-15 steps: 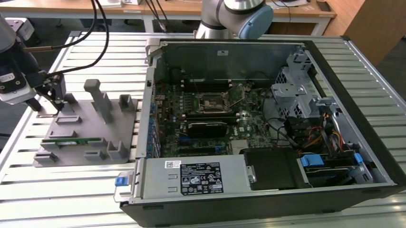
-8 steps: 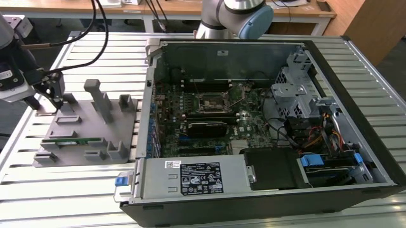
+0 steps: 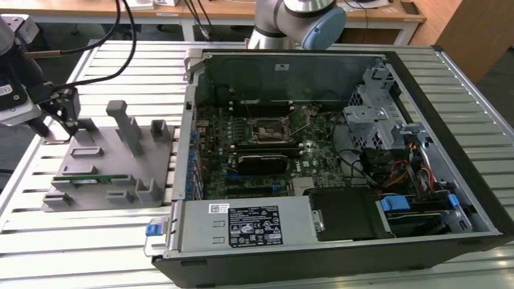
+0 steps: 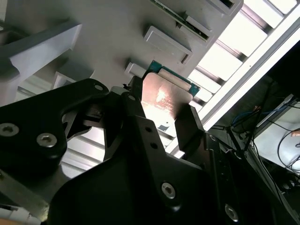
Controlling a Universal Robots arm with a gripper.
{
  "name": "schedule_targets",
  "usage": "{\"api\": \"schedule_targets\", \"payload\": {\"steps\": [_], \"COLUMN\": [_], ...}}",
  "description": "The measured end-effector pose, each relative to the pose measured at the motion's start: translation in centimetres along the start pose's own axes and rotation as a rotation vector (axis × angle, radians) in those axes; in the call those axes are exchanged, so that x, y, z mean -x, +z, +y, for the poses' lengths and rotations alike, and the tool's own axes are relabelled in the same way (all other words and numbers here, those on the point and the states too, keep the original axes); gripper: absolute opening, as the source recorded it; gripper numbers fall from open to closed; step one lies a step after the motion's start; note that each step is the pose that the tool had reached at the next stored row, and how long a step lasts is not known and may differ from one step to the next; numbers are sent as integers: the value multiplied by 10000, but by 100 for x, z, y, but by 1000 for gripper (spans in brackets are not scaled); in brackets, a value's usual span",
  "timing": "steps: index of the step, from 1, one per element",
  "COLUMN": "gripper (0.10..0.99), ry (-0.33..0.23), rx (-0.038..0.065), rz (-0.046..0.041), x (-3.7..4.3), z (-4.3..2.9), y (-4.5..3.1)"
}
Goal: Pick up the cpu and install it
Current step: 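Pick up the cpu and move it towards the insertion slot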
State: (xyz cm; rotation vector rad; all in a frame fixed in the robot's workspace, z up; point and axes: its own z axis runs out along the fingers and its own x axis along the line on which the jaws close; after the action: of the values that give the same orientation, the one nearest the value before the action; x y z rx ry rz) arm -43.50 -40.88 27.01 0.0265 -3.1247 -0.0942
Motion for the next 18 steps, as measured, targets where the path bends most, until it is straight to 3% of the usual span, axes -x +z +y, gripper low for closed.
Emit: {"api": "schedule_targets", "payload": {"steps": [18], "gripper": [525], "ry": [0], "rx": [3], "rz": [-3], "x": [-2], "z": [24], "y": [-162]}}
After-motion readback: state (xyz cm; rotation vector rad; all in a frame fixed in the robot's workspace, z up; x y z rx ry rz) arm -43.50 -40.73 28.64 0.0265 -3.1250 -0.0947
